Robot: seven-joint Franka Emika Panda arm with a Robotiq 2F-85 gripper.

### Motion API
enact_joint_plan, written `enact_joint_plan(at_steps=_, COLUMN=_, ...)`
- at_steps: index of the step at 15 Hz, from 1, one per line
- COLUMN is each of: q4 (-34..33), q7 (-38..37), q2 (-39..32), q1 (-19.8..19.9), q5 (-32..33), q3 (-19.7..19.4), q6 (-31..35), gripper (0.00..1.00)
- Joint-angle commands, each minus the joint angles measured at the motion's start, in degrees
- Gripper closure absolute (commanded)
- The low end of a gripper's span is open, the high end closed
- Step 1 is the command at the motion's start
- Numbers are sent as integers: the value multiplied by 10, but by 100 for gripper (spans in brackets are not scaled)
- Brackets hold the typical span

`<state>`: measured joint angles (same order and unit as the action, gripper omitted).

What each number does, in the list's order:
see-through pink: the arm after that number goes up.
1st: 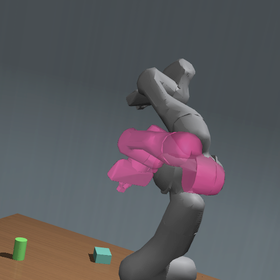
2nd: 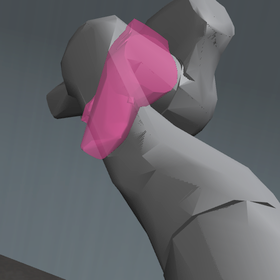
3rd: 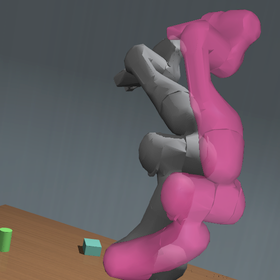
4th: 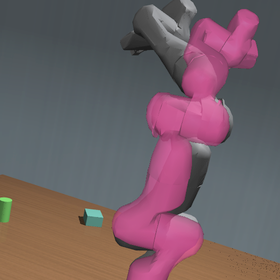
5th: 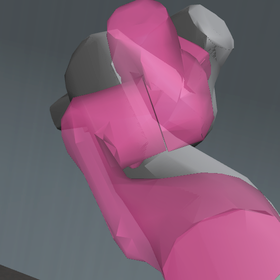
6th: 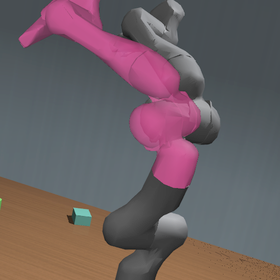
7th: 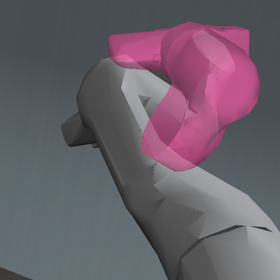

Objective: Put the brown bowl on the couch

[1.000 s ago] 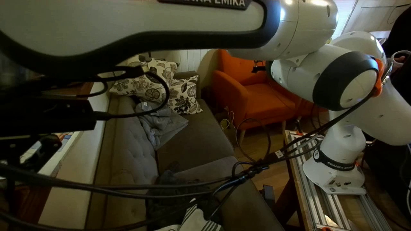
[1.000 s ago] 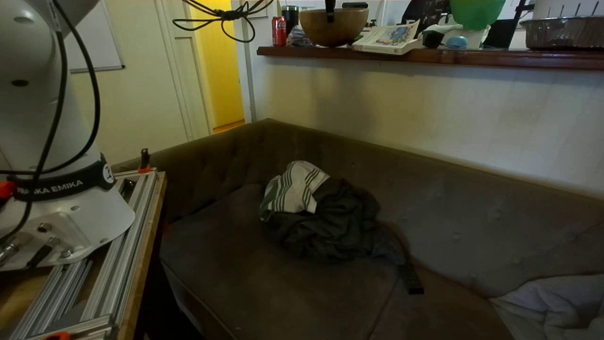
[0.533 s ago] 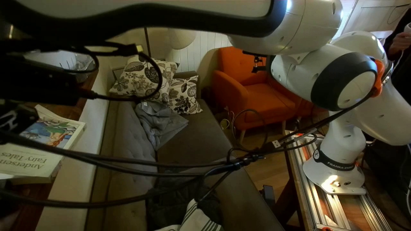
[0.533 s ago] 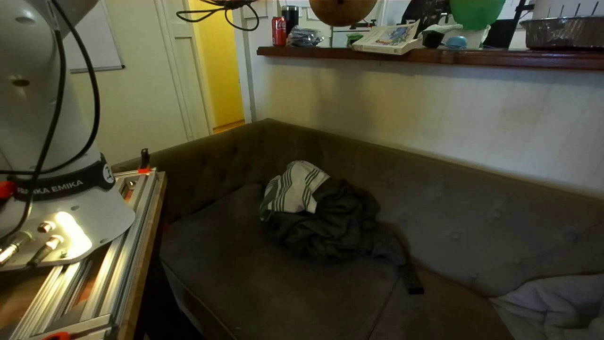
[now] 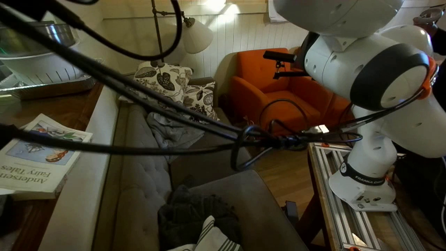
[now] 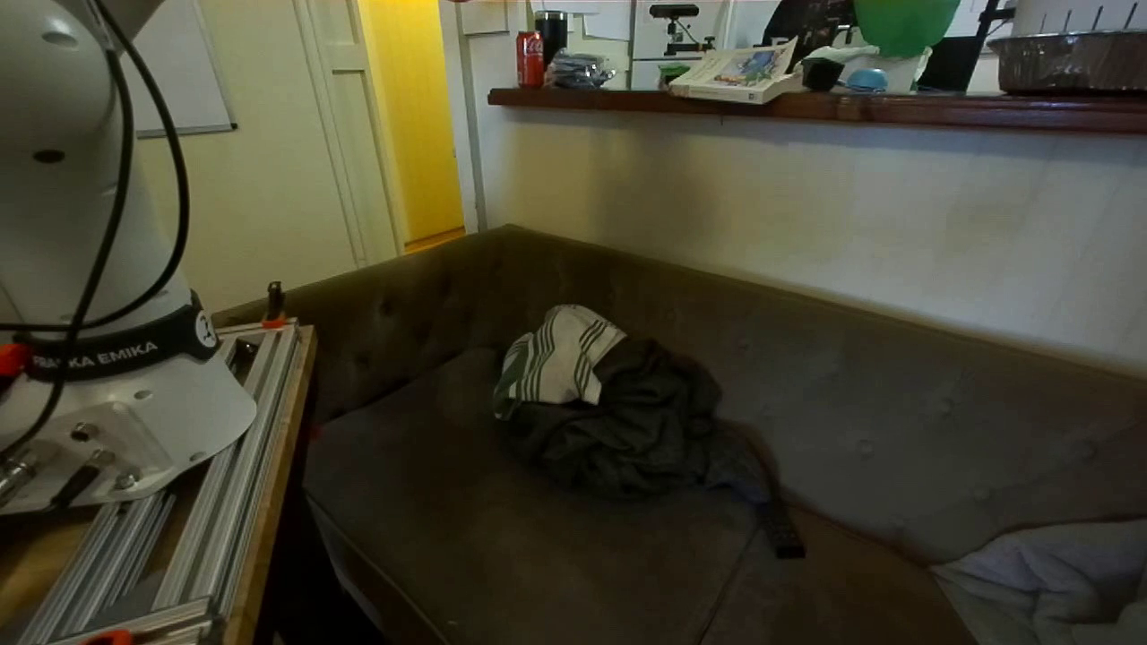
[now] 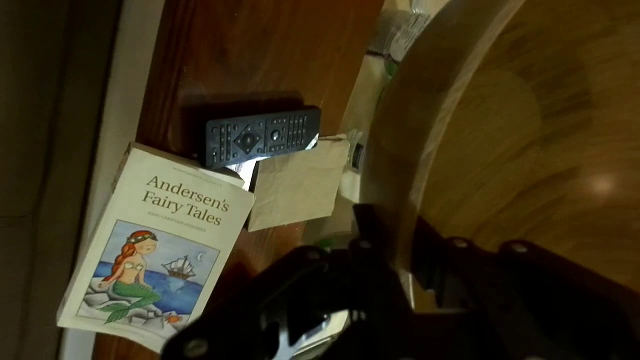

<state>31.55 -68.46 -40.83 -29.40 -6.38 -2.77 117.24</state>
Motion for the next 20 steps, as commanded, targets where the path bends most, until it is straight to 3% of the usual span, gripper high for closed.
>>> enact_joint_plan(at_steps=1, q4=41, q7=-109, q2=41, q1=-10, q5=15, q3=-36, q6=9, gripper=96)
enact_joint_plan(at_steps=6, q4=131, q7=-245, q2=75, q1=-36, q5=17, q3=-79, q6=27, gripper=96)
enact_joint_plan(at_steps=11, q4=273, q7=-361, q2=128, q1=-83, q5=24, q3=-118, q6=127, gripper=96)
enact_joint_plan(at_steps=13, q4=329, q7=-383, q2=149, q1=-103, q5=30, q3=-133, q6=195, gripper=96)
enact_joint_plan(at_steps=14, q4=243, q7=-335, q2=89, q1=-76, q5=7, q3=-116, q6=120, gripper=82)
enact_joint_plan(at_steps=17, q4=294, q7=-351, q2=113, q1=-91, q5=10, q3=-125, q6=161, gripper=82)
enact_joint_plan(at_steps=18, q4=301, q7=-352, q2=118, q1=-92, q5=10, q3=-125, q6=161, gripper=96)
enact_joint_plan(at_steps=20, q4=377, q7=-349, q2=172, q1=-105, q5=36, q3=-140, q6=168, gripper=96)
